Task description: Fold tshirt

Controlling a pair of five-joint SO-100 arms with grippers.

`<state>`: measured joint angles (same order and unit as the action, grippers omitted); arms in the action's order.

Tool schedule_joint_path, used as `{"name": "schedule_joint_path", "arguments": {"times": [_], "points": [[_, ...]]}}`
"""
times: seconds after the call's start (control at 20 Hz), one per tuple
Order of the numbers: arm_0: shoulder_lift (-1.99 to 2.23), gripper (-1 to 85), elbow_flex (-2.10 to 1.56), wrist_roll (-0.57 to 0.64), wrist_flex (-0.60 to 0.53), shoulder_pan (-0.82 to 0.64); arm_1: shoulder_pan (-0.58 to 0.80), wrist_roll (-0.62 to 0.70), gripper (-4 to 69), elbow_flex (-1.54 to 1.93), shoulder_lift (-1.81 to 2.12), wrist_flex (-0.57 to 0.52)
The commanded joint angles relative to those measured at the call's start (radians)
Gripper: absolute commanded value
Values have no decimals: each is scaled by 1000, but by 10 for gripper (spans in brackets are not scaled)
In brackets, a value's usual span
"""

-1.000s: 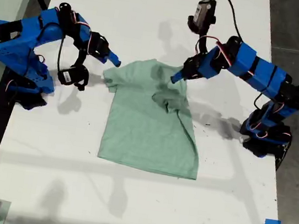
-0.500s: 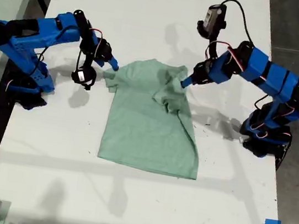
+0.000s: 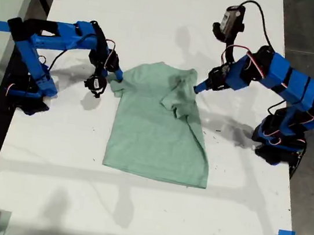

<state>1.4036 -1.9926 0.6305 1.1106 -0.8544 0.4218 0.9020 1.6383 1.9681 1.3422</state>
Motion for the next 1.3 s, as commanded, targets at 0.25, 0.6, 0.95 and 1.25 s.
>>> {"name": "schedule_joint_path", "arguments": {"times": [0.25, 0.6, 0.95, 1.25], "points": [[-35, 1, 91, 18, 6, -37, 2, 17, 128, 48, 153, -6], [290, 1, 34, 28, 43, -64, 5, 9, 115, 101, 192, -14], [270, 1, 379, -28, 32, 196, -5, -5, 112, 132, 204, -25], [-101, 7, 733, -12, 84, 291, -15, -12, 111, 138, 204, -26]]}}
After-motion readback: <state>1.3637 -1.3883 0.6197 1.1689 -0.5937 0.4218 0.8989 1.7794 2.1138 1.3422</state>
